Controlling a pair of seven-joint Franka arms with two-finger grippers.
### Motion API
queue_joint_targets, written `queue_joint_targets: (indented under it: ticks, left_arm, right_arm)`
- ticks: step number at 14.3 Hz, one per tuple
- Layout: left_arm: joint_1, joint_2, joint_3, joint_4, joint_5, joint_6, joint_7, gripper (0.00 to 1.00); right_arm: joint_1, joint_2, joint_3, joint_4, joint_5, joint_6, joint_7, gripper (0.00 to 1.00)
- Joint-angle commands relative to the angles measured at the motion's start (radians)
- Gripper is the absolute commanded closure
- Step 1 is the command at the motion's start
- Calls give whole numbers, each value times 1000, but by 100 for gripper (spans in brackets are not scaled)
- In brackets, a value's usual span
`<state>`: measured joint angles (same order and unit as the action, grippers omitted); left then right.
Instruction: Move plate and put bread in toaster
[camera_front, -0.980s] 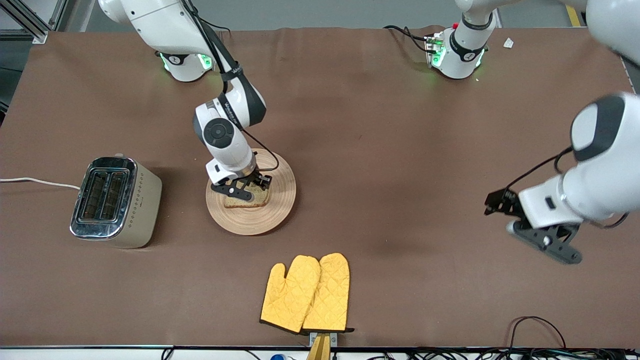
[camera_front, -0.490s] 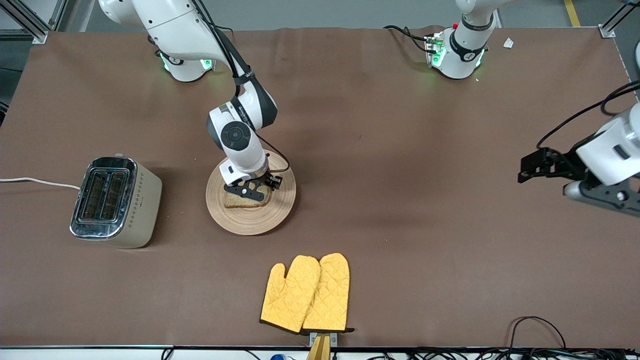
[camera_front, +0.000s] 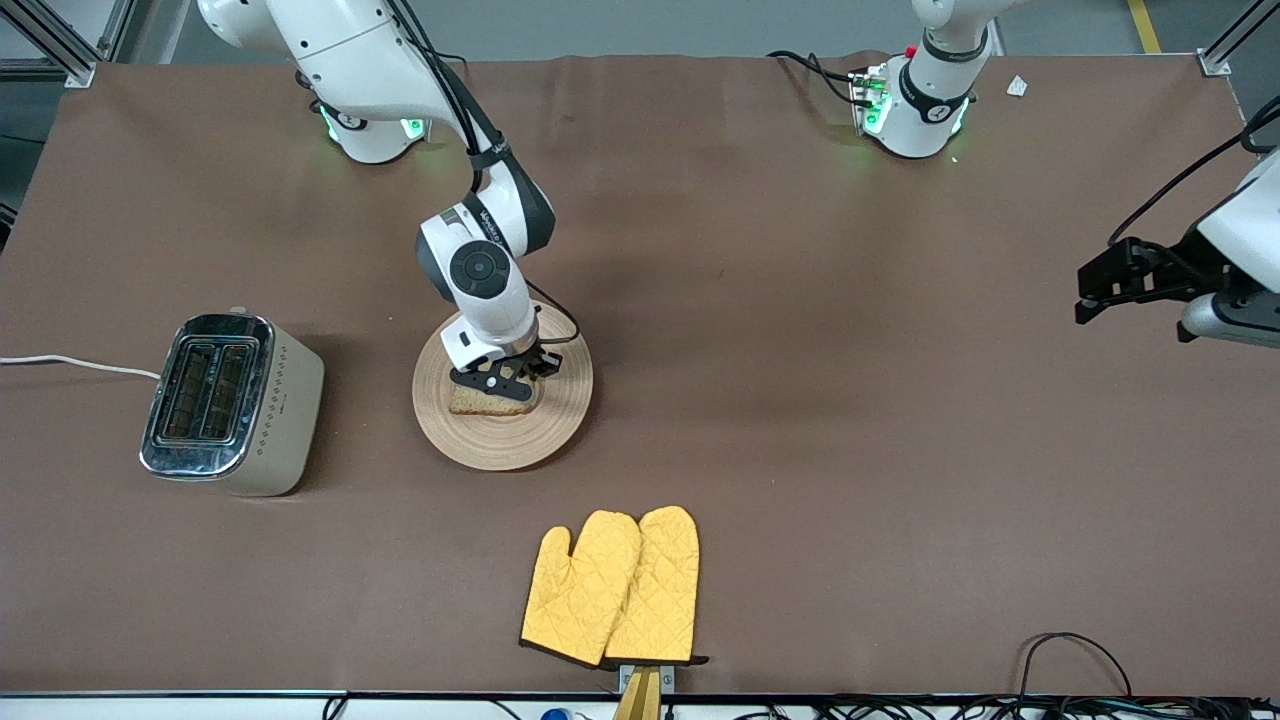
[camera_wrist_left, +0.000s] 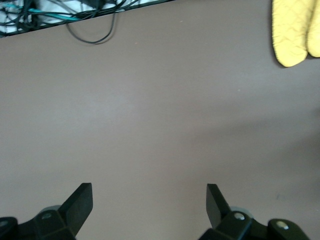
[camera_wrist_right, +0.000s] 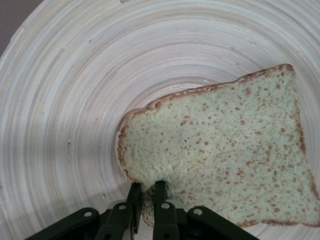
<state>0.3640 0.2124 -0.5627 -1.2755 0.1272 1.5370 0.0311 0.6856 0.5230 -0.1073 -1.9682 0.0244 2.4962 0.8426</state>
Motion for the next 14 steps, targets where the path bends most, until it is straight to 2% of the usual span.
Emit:
queue_joint_targets:
  ticks: [1, 3, 5, 7, 9, 11, 14]
  left_arm:
    - [-113, -99, 180, -94, -85, 5, 18, 0]
    - [-209, -187, 289, -209, -126, 44, 16, 0]
    - [-273, -286, 355, -345, -132, 113, 16, 0]
    - [-338, -352, 417, -439, -136, 158, 13, 0]
    - [-385, -379, 475, -478, -139, 160, -2, 0]
    - [-419, -404, 529, -514, -164, 161, -2, 0]
    - [-422, -401, 540, -518, -166, 175, -2, 0]
  right_arm:
    - [14, 45, -8, 11, -11, 32, 27, 97]
    - [5, 45, -8, 18, -11, 21, 21, 99]
    - [-5, 40, -8, 38, -8, -3, 19, 99]
    - [-37, 35, -6, 106, 9, -100, 20, 100]
    - [-84, 16, 0, 191, 44, -224, 18, 100]
    - [-116, 3, 0, 277, 142, -324, -2, 100]
    - [-190, -84, 0, 295, 215, -420, -101, 100]
